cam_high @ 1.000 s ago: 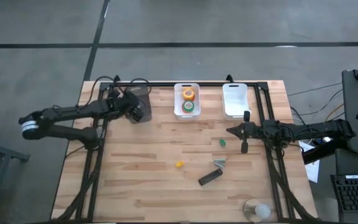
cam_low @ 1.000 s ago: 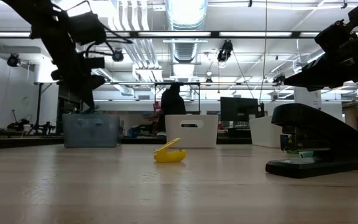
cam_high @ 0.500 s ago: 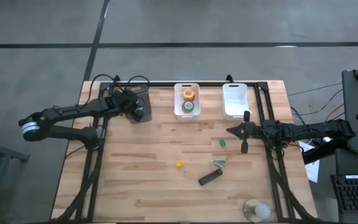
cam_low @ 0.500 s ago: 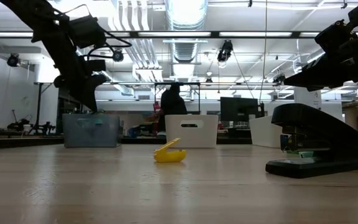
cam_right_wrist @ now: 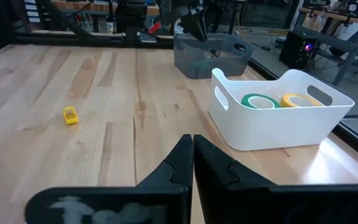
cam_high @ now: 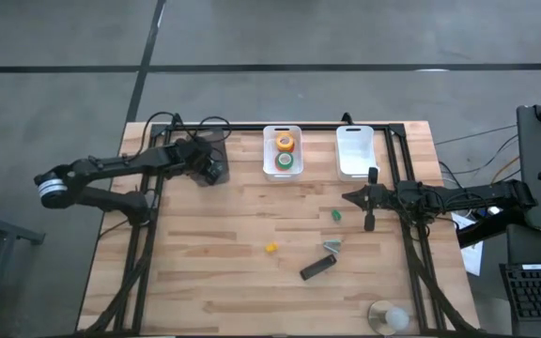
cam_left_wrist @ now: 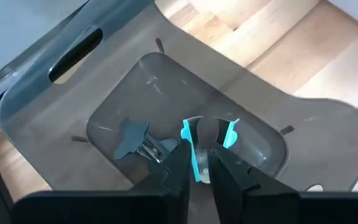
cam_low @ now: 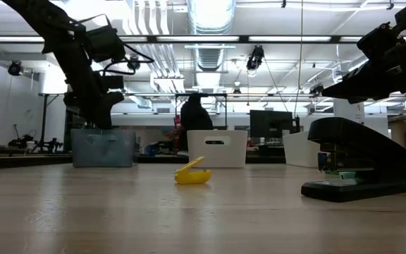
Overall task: Pick and place Stapler, Stapler remover, tape
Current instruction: Put the yellow stapler into the right white bin
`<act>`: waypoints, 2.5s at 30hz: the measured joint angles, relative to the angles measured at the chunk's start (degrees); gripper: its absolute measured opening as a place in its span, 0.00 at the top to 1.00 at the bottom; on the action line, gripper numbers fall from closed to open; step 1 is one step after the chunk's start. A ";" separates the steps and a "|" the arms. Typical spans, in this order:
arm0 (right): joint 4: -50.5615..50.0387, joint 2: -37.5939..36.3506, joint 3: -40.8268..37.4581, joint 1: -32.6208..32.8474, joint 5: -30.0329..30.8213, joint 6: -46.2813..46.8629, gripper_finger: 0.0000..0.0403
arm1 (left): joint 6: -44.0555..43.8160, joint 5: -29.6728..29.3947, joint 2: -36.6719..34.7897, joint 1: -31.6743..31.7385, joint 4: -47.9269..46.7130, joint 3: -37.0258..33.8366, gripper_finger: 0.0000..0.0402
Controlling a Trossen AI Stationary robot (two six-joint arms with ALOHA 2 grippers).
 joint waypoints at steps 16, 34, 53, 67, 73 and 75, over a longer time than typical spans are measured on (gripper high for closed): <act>0.00 0.00 0.00 0.01 0.00 0.21 0.98 | 2.78 13.69 -3.59 -3.05 5.13 5.01 0.84; 0.00 0.00 0.00 0.00 0.02 -0.08 0.98 | 1.14 14.21 -3.75 -20.23 19.46 3.71 0.99; 0.00 0.00 0.00 0.02 0.00 0.22 0.98 | -0.06 15.77 -9.75 -24.83 33.62 -8.52 0.97; 0.00 0.00 0.00 0.00 0.01 -0.05 0.98 | -3.17 17.53 -20.84 -27.43 37.53 -18.46 0.96; 0.00 0.00 0.00 0.00 0.00 0.28 0.98 | -4.31 19.35 -22.87 -28.75 38.75 -20.74 0.98; 0.00 0.00 0.00 0.00 0.02 -0.50 0.98 | -4.95 21.98 -22.46 -29.32 38.95 -21.14 0.98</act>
